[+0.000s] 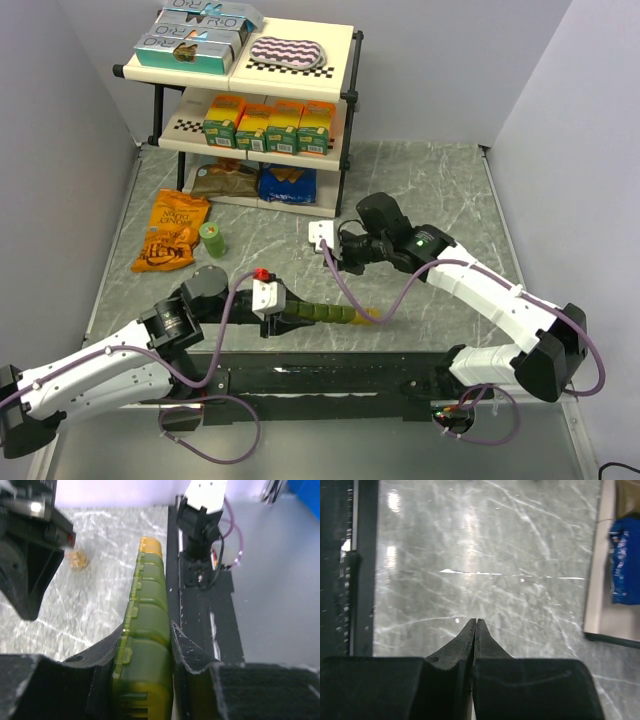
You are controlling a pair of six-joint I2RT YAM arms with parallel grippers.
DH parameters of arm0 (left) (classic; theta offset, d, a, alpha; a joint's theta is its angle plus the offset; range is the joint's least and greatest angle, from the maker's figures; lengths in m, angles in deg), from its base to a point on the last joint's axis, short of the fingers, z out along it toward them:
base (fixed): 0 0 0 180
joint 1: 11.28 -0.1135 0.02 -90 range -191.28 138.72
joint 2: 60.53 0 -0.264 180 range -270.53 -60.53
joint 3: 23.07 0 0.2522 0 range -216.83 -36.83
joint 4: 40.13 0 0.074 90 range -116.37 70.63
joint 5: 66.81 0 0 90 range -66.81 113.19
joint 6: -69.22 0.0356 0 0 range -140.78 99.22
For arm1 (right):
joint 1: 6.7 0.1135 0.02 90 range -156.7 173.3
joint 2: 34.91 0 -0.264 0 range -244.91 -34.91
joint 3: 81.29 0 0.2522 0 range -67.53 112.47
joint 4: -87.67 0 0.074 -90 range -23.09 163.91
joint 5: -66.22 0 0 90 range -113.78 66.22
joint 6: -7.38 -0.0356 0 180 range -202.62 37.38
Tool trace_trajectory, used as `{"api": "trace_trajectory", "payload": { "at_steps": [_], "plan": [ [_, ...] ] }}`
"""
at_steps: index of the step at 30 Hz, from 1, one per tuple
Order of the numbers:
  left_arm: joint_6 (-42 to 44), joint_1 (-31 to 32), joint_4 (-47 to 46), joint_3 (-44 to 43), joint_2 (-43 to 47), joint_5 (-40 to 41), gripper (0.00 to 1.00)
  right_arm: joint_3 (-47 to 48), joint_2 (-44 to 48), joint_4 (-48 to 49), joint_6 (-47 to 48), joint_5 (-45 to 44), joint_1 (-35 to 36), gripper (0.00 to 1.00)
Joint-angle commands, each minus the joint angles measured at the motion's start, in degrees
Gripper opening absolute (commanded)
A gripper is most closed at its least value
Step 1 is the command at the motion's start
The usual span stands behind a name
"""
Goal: Sort the pills into containers
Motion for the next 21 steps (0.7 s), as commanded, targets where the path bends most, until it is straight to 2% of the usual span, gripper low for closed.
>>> {"api": "trace_trajectory", "payload": {
  "at_steps": [1, 4, 7, 8, 11, 14, 16, 21],
  "plan": [
    [-1.9, -0.8, -5.0, 0.4, 0.5, -3.6, 0.01, 0.9, -0.7, 3.9, -1.5, -3.2, -0.7, 0.0],
    [0.5, -1.6, -1.4, 0.7, 0.1, -2.4, 0.01, 7.0, -0.9, -2.8, -2.5, 2.8, -3.7, 0.0],
    [2.0, -3.4, 1.6, 1.5, 0.5, -2.9, 0.01, 11.4, 0.8, -9.2, 1.1, 8.3, -5.1, 0.25],
    [2.1, -4.7, 2.0, 1.9, 0.6, -3.2, 0.01, 11.6, 1.6, -12.0, 2.0, 9.1, -5.1, 0.41],
    [2.6, -6.7, 2.7, 2.3, 1.0, -4.3, 0.01, 13.2, 3.3, -19.1, 7.2, 11.7, -5.0, 0.65],
    [2.5, -7.4, 2.4, 2.2, 0.8, -4.3, 0.01, 12.9, 4.3, -25.1, 10.1, 17.5, -4.6, 0.77],
    [2.0, -7.5, 1.4, 2.2, 0.4, -4.1, 0.01, 11.0, 4.9, -26.4, 12.3, 19.6, -3.4, 0.82],
    [-0.9, -7.5, -2.6, 2.2, -0.7, -5.3, 0.01, 5.9, 4.3, -19.6, 10.1, 18.7, -0.2, 0.85]
  ]
}}
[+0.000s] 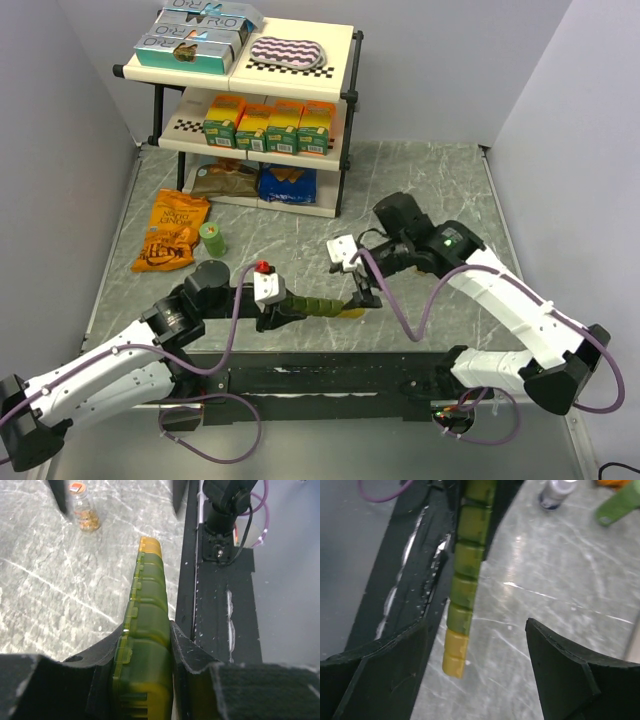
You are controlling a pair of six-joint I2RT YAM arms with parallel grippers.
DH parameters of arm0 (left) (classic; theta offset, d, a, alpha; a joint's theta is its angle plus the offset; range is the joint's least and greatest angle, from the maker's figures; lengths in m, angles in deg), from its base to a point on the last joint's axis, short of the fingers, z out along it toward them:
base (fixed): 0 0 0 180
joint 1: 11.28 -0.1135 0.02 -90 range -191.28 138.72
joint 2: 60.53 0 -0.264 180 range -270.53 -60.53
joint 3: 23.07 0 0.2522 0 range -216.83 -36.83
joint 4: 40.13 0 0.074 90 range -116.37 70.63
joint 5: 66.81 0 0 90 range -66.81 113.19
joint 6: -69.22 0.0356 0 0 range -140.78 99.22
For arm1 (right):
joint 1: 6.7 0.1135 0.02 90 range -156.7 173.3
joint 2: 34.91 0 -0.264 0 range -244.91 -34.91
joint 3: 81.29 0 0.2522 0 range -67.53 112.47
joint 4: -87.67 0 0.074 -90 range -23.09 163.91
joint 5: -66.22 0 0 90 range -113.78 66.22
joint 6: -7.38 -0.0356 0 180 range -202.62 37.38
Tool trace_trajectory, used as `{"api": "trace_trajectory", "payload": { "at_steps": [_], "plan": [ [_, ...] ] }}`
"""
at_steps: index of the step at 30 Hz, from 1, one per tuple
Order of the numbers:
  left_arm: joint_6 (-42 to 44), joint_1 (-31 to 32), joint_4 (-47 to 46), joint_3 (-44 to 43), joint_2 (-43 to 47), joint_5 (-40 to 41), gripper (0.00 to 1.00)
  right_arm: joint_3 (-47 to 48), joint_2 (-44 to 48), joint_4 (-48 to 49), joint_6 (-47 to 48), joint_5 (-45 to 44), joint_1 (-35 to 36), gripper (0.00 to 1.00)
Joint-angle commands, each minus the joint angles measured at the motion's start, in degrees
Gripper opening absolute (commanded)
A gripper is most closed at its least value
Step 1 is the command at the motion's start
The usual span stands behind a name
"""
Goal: Sort the pills into containers
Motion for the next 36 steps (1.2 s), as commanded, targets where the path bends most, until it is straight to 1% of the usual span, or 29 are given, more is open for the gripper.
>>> {"api": "trace_trajectory", "payload": {
  "at_steps": [1, 3, 5, 6, 7, 10, 11, 13, 15, 16, 18, 19, 22, 27, 30, 31, 33, 34, 36],
  "plan": [
    [-2.3, -0.2, -7.3, -0.6, -0.8, -3.0, 0.01, -2.7, -0.7, 2.6, -0.5, 2.1, 1.8, 0.85],
    [-3.6, -0.3, -8.2, -0.6, -1.5, -3.4, 0.01, -1.3, -1.8, 3.8, -1.7, 2.3, 2.0, 0.85],
    [-4.3, -0.3, -9.0, -0.7, -2.0, -3.7, 0.01, -0.2, -2.4, 4.2, -3.8, 4.3, 2.4, 0.79],
    [-4.8, -0.2, -9.0, -0.8, -2.8, -3.8, 0.01, 1.0, -3.2, 4.2, -4.5, 5.0, 2.8, 0.76],
    [-4.8, -0.2, -8.8, -1.3, -3.1, -3.9, 0.01, 1.5, -3.7, 4.3, -5.2, 6.6, 3.2, 0.67],
    [-4.9, -0.3, -7.9, -2.3, -4.6, -4.0, 0.01, 2.8, -4.9, 4.6, -8.5, 8.6, 3.8, 0.51],
    [-4.8, -0.3, -7.8, -2.4, -4.9, -4.2, 0.01, 3.1, -5.2, 4.6, -9.2, 8.8, 3.9, 0.48],
    [-4.5, -0.3, -7.8, -2.7, -5.2, -3.9, 0.01, 3.2, -5.2, 4.6, -9.3, 8.5, 3.9, 0.47],
    [-4.2, -0.2, -7.9, -2.8, -5.0, -3.4, 0.01, 2.9, -5.2, 4.0, -8.9, 7.1, 3.8, 0.49],
    [-4.0, -0.2, -7.8, -2.9, -4.7, -3.2, 0.01, 2.8, -5.1, 3.4, -8.3, 6.7, 3.9, 0.57],
    [-3.7, -0.2, -7.2, -3.1, -4.3, -3.0, 0.01, 1.3, -4.0, 1.2, -6.1, 5.0, 3.6, 0.68],
    [-3.6, -0.3, -6.9, -3.3, -4.0, -2.6, 0.01, 0.2, -3.4, 0.9, -5.1, 4.1, 3.5, 0.75],
    [-3.6, -0.3, -6.9, -3.1, -2.7, -2.1, 0.01, -4.8, -0.4, 1.9, -3.1, 0.1, 3.5, 0.83],
    [-4.9, -0.4, -7.4, -2.8, -1.7, -1.9, 0.01, -7.8, 0.6, 2.3, -1.8, -1.5, 3.4, 0.84],
    [-5.3, -0.4, -8.5, -2.2, -0.5, -1.4, 0.01, -8.6, -0.1, 2.4, -1.4, -2.4, 3.4, 0.82],
    [-7.4, -0.4, -8.9, -2.1, -0.3, -1.3, 0.01, -8.9, -0.1, 3.0, -1.6, -2.2, 3.4, 0.78],
    [-8.3, -0.4, -10.0, -1.5, 0.7, -0.8, 0.01, -9.2, 0.2, 3.2, -1.9, -0.7, 3.5, 0.71],
    [-8.5, -0.4, -10.2, -1.4, 1.0, -0.8, 0.01, -9.2, 0.2, 3.2, -2.0, -0.2, 3.4, 0.58],
    [-9.3, -0.4, -10.9, -0.9, 1.5, -0.2, 0.01, -8.7, -0.1, 2.9, -2.5, 0.4, 3.4, 0.41]
  ]
}}
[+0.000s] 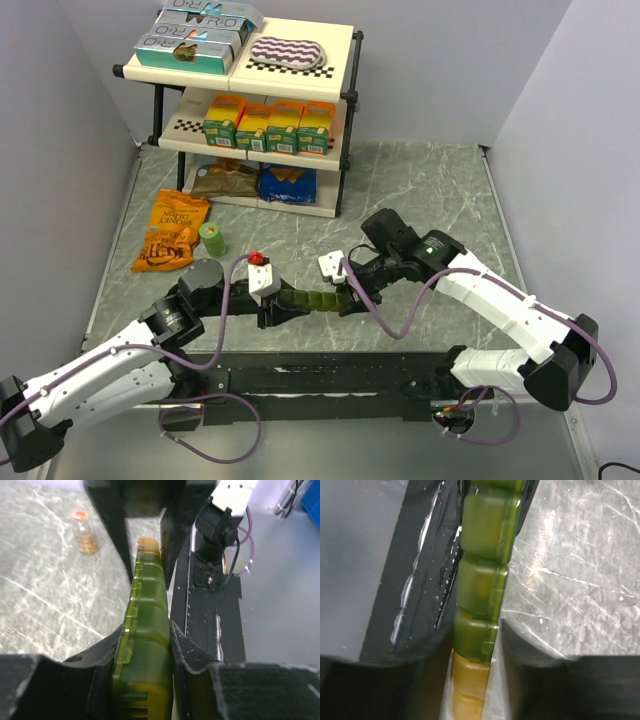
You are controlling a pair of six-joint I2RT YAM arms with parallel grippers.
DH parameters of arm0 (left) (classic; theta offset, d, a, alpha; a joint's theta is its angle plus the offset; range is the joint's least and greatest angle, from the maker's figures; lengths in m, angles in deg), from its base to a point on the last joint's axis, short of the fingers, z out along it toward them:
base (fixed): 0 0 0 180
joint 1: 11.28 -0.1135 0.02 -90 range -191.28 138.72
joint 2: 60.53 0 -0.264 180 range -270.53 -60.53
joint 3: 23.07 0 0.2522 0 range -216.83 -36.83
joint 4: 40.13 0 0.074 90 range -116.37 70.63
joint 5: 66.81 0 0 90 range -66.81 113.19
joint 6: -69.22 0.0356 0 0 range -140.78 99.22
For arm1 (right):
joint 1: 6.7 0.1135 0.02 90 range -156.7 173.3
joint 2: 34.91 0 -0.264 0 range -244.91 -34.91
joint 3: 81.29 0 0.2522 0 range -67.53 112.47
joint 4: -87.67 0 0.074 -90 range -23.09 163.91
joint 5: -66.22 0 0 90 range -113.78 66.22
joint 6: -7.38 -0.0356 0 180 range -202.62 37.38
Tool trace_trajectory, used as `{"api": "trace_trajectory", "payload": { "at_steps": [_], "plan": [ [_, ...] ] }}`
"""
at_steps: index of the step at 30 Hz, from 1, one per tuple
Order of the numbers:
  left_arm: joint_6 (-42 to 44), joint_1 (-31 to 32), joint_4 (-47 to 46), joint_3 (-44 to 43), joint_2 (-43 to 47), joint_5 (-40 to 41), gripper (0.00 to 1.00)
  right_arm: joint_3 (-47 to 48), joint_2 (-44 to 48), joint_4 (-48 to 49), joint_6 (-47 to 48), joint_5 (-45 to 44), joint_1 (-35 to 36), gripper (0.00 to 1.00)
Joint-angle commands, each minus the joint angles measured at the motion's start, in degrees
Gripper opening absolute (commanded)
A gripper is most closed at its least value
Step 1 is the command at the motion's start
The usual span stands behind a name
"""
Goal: Sort the pills into containers
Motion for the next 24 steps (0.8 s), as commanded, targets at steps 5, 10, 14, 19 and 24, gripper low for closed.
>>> {"api": "trace_trajectory", "payload": {
  "at_steps": [5, 10, 14, 19, 24],
  "plan": [
    [-4.9, -0.3, -8.3, 1.1, 3.1, 1.7, 0.01, -0.1, 1.5, 1.4, -1.3, 4.3, -0.2, 0.11],
    [-7.2, -0.4, -11.1, 2.3, 4.7, 4.6, 0.28, 0.6, 2.0, 1.4, -2.4, 7.2, -2.2, 0.03],
    [-10.4, -0.4, -13.7, 3.9, 7.3, 6.2, 0.88, 1.5, 2.6, 1.2, -3.4, 10.2, -3.7, 0.01],
    [-13.7, -0.4, -18.0, 6.6, 11.3, 9.5, 0.99, 3.0, 2.7, 0.4, -4.0, 12.0, -4.3, 0.0],
    [-21.5, -0.4, -33.1, 14.7, 15.5, 13.9, 0.99, 7.1, 2.6, -0.1, -6.1, 15.1, -5.1, 0.0]
  ]
}}
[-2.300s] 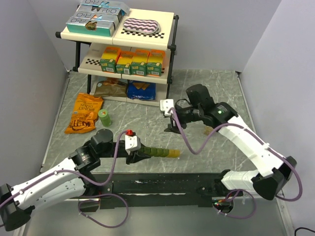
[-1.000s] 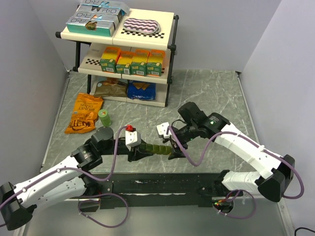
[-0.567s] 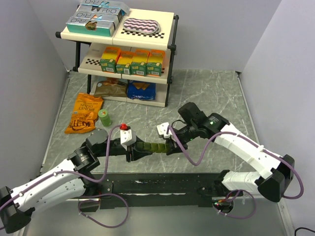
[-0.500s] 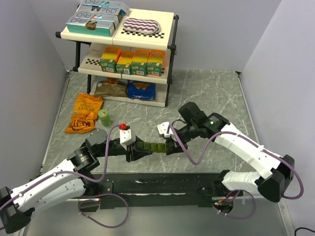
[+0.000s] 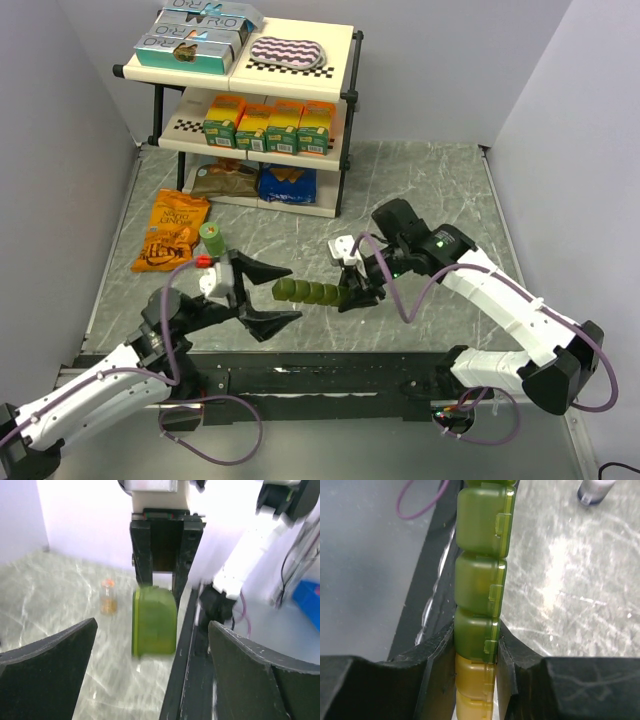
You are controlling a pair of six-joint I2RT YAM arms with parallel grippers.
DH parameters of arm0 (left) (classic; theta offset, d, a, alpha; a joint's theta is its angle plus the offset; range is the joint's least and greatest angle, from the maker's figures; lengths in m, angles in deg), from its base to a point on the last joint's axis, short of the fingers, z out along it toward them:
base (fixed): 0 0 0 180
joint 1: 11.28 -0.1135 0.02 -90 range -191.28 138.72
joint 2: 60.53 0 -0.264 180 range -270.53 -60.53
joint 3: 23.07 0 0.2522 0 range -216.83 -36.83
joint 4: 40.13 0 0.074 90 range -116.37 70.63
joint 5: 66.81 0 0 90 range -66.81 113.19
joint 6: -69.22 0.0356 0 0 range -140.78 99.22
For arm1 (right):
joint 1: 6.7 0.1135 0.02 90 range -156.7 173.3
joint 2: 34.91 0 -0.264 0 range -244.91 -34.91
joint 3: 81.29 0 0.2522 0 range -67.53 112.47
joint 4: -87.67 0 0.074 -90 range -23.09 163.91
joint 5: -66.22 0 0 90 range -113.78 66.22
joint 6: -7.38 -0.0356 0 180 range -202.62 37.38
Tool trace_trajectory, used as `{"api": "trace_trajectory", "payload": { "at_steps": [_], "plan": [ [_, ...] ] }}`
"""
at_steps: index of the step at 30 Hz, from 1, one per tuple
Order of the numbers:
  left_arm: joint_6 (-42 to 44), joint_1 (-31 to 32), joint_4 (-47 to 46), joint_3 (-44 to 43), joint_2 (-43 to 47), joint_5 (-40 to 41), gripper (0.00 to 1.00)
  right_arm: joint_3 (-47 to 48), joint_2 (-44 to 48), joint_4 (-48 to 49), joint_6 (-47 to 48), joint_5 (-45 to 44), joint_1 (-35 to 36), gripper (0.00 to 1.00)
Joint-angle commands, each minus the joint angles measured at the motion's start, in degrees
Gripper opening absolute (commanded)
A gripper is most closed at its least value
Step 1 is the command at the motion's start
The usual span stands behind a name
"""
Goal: Sort the pills into containers
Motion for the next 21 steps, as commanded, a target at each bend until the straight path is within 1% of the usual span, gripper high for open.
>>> {"api": "trace_trajectory", "payload": {
  "at_steps": [1, 2, 3, 6, 8, 9, 12, 15, 21],
  "plan": [
    [-8.8, -0.2, -18.8, 7.2, 2.2, 5.3, 1.0, 6.0, 1.5, 0.4, -3.4, 6.3, -0.8, 0.0],
    [-10.8, -0.2, -22.2, 8.6, 1.5, 5.8, 0.99, 6.9, 1.1, 1.1, -4.1, 7.3, -0.8, 0.0],
    [-11.6, -0.1, -29.2, 10.7, 0.8, 7.1, 0.99, 7.2, 0.8, 1.6, -4.8, 7.7, -0.8, 0.0],
    [-12.6, 0.0, -36.6, 10.6, -3.4, 8.2, 0.99, 7.5, -0.1, 4.2, -8.6, 9.0, -0.9, 0.0],
    [-12.3, 0.1, -39.0, 9.2, -6.7, 8.7, 0.99, 6.9, -0.3, 6.9, -11.5, 9.1, -0.8, 0.0],
    [-12.2, 0.3, -41.9, 9.0, -7.5, 8.9, 1.0, 6.8, -0.5, 7.6, -12.2, 8.7, -0.8, 0.0],
    [-12.3, 0.8, -45.2, 8.0, -10.6, 9.0, 0.99, 6.0, -0.6, 10.2, -15.6, 7.4, -0.8, 0.0],
    [-11.6, 2.1, -45.4, 6.7, -13.1, 9.2, 0.99, 4.7, -0.4, 12.6, -17.8, 7.0, -0.8, 0.0],
    [-11.3, 4.0, -49.0, 5.6, -18.2, 10.0, 0.99, 3.5, -0.8, 15.2, -20.1, 6.5, -0.8, 0.0]
  ]
}}
